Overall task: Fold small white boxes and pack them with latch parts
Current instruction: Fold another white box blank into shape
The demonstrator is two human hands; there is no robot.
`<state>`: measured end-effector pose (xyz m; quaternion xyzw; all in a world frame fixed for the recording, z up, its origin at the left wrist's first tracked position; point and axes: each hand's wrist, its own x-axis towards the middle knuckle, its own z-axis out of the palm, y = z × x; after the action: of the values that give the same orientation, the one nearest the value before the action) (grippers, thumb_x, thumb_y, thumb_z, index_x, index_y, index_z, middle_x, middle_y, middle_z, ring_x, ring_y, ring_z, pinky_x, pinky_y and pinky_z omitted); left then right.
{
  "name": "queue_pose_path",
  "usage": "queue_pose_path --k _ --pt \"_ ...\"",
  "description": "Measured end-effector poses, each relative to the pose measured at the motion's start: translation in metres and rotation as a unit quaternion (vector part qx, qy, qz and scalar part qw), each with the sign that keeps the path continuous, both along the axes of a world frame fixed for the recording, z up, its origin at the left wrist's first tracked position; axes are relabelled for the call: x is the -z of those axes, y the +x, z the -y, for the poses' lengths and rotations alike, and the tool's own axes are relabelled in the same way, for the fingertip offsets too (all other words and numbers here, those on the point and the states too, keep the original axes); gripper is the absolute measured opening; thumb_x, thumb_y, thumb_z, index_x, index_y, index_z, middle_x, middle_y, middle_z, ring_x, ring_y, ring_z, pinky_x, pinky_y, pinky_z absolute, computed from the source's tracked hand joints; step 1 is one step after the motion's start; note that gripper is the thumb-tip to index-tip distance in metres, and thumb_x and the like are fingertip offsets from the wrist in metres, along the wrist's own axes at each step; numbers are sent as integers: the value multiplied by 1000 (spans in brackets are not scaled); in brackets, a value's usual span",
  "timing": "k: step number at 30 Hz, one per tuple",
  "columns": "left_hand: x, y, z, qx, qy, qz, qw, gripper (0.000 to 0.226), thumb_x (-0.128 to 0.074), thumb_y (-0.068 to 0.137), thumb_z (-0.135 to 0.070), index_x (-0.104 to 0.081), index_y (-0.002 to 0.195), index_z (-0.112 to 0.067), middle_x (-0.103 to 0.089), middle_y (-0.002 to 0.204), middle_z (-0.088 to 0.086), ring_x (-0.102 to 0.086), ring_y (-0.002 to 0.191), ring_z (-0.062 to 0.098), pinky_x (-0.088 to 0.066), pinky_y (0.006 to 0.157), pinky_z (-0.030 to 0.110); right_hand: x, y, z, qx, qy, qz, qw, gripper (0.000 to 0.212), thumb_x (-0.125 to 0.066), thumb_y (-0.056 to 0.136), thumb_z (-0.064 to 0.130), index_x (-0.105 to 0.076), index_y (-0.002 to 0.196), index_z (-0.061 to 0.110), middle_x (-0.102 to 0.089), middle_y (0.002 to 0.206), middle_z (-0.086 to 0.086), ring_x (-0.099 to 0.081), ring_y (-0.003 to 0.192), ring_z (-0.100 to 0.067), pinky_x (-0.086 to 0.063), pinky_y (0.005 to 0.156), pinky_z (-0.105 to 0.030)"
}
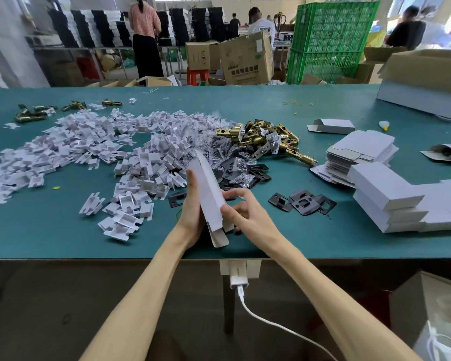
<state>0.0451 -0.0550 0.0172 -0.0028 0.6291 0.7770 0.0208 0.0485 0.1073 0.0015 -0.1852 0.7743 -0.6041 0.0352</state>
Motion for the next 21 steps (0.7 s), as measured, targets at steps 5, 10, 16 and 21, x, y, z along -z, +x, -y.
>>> queue_pose_path --k 5,10,16,21 --pt "-2 1 0 18 1 11 1000 102 -45 57 -104 -80 100 -18 -70 106 23 -70 100 39 -57 98 57 0 -1 2 -9 48 -22 999 72 -54 76 81 -46 139 47 -68 93 7 -65 81 -5 -50 79 -27" --pt "-1 1 -2 6 7 6 1000 99 -51 55 -102 -76 112 -25 -74 119 20 -70 112 43 -57 97 59 1 0 1 -16 75 -14 997 83 -56 70 85 -42 143 47 -63 96 8 -65 87 -9 -53 88 -33" --pt "-1 0 -1 26 4 0 1000 116 -56 50 -102 -57 132 -20 -76 120 13 -72 115 34 -61 91 46 -2 -1 0 -8 23 10 1000 69 -64 75 72 -50 138 46 -69 96 0 -69 87 -17 -56 90 -42" --pt "0 -2 1 53 -4 -23 998 102 -31 76 -91 -53 138 -14 -76 119 8 -71 116 27 -60 87 34 -6 0 0 -11 -7 27 1000 64 -62 78 68 -55 136 43 -71 84 12 -69 77 -5 -52 71 -25"
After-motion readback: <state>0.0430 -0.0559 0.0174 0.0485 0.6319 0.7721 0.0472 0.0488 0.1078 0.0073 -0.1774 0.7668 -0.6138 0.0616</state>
